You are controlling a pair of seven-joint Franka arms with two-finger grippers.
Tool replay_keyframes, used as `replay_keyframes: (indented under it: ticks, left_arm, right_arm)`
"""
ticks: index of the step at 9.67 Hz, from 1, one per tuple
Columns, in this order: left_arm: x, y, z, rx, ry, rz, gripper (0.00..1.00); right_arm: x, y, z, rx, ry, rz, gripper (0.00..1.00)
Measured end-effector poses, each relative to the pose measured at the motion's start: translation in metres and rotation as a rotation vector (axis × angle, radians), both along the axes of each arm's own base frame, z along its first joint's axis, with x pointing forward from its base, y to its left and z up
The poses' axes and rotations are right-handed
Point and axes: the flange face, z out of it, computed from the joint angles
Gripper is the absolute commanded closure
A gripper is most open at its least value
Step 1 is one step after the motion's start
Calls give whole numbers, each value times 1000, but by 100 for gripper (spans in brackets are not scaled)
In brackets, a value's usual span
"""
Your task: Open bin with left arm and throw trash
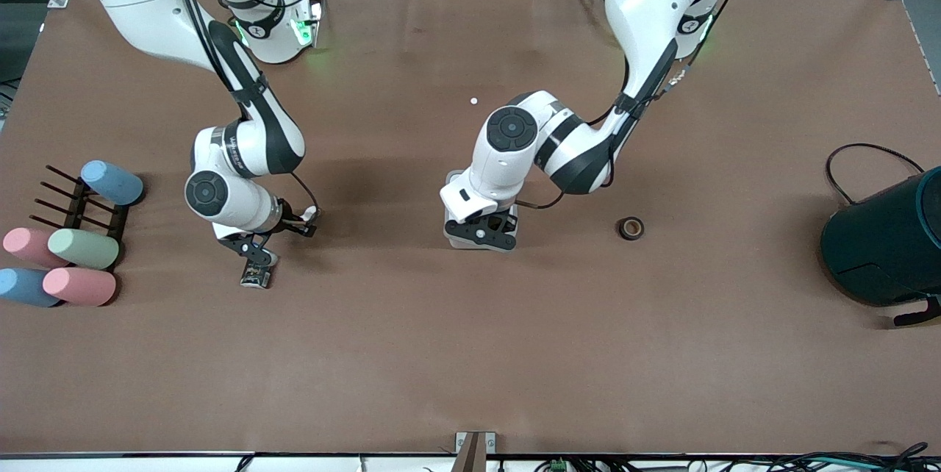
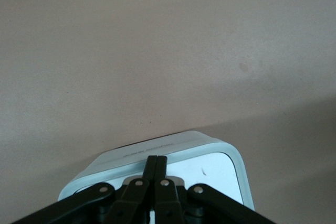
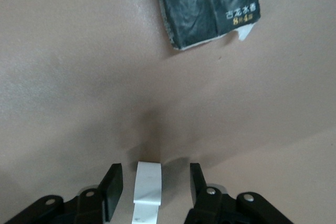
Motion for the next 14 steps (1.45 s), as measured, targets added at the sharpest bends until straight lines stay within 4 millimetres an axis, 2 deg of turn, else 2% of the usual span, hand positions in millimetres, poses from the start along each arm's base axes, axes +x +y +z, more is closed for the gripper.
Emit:
replay_keyframes:
  ticks: [1, 2, 3, 4, 5, 6, 7, 8, 9, 10, 11, 12, 13, 14]
  left_arm:
    - [-1, 1, 0, -6, -5, 1, 100]
    - [-2, 2, 2, 1, 1, 1, 100]
    - [-2, 3, 5, 26, 22, 2, 100]
    - [0, 8, 21, 78, 62, 8, 100]
    - [3, 21, 48, 136, 102, 12, 100]
    - [11, 43, 76, 173, 119, -10, 100]
    - [25, 72, 96, 190, 122, -52, 100]
    - [43, 105, 102, 206, 135, -103, 98]
    - [57, 138, 92, 226, 171, -146, 89]
    - [66, 167, 70, 241, 215, -171, 67]
    - [69, 188, 47, 253, 257, -175, 51]
    - [68, 203, 26, 260, 288, -171, 8]
    - [69, 220, 6, 252, 290, -194, 0]
    - [72, 243, -14, 235, 275, -240, 0]
  right_arm:
    - [-1, 1, -1, -1, 9, 1, 82]
    - [-2, 1, -1, -2, 16, 1, 96]
    - [-2, 1, -1, -2, 17, 0, 97]
    - [-2, 1, -1, -2, 17, -1, 97]
    - [-1, 1, 0, -3, 25, -3, 98]
    - [3, 2, 7, 8, 50, -25, 98]
    - [15, 6, 26, 40, 80, -58, 98]
    - [32, 11, 54, 68, 99, -80, 99]
    - [50, 13, 89, 82, 97, -119, 99]
    - [69, 19, 126, 105, 70, -197, 99]
    - [85, 35, 163, 144, 33, -283, 98]
    - [90, 65, 192, 174, 9, -342, 97]
    - [87, 106, 210, 190, -5, -402, 96]
    - [82, 147, 221, 205, -20, -476, 96]
